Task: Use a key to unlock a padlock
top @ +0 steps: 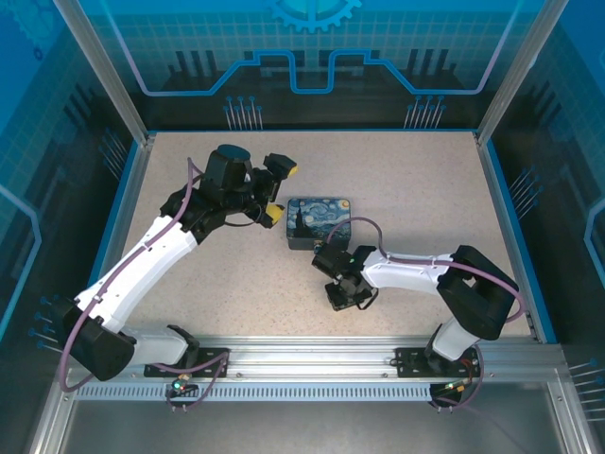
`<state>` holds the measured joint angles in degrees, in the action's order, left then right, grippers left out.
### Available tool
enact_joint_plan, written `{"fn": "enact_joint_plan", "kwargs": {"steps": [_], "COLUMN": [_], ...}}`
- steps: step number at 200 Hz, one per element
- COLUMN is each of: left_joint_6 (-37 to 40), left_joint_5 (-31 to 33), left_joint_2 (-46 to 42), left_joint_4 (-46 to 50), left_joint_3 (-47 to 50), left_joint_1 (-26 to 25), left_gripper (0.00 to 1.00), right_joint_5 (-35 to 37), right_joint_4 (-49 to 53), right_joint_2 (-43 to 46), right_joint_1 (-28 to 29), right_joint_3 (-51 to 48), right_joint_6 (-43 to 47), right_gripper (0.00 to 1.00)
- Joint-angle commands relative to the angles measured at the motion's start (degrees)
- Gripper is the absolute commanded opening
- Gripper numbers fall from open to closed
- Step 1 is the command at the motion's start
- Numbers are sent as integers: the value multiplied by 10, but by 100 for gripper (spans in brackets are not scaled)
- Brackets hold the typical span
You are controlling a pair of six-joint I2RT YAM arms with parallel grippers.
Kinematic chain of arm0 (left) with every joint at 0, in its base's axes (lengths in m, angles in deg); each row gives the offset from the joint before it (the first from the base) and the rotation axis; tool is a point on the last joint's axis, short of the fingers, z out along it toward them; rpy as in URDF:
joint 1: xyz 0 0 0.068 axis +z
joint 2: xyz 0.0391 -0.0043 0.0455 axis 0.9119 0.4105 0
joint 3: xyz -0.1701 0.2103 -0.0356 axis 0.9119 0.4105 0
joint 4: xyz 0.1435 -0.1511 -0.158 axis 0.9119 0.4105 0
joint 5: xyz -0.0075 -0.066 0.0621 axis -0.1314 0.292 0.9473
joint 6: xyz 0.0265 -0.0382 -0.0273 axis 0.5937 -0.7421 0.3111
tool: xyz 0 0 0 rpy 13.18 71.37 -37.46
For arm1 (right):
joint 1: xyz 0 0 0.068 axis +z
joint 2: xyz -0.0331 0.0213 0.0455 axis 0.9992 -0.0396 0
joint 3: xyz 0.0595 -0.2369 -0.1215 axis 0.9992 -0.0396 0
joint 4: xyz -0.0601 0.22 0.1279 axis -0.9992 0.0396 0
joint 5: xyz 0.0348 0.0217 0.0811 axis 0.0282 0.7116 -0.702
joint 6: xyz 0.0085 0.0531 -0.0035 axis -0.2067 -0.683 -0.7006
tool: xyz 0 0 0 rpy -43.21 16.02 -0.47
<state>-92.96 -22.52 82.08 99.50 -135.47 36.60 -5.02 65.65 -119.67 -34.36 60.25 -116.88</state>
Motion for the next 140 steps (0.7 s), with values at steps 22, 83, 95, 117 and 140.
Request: {"fn": "enact_joint_plan", "kwargs": {"steps": [22,83,95,117,140], "left_joint_6": [-7,22,33,66,95], "left_joint_5": [-5,17,21,31,27], "left_joint_2": [3,-12,-15,-24,-46], "left_joint_4": [11,1,-3,-14,-57], "left_joint_3": [-18,-4,10,51,129], "left_joint_1": [8,23,24,25,31], "left_gripper": [99,99,99,99,99], "right_joint_5": [-34,-32,-37,-50,-59], "right_joint_4": [7,-14,-24,-49,-71], "right_joint_2": [-40,-40,-29,-2,33], "right_joint_1": [20,12,7,-5,-20], "right_joint_3": [-2,3,-2,-18,-40], "right_joint_6": [-20,1,8,24,38], "right_gripper": [11,0,0,0,0]}}
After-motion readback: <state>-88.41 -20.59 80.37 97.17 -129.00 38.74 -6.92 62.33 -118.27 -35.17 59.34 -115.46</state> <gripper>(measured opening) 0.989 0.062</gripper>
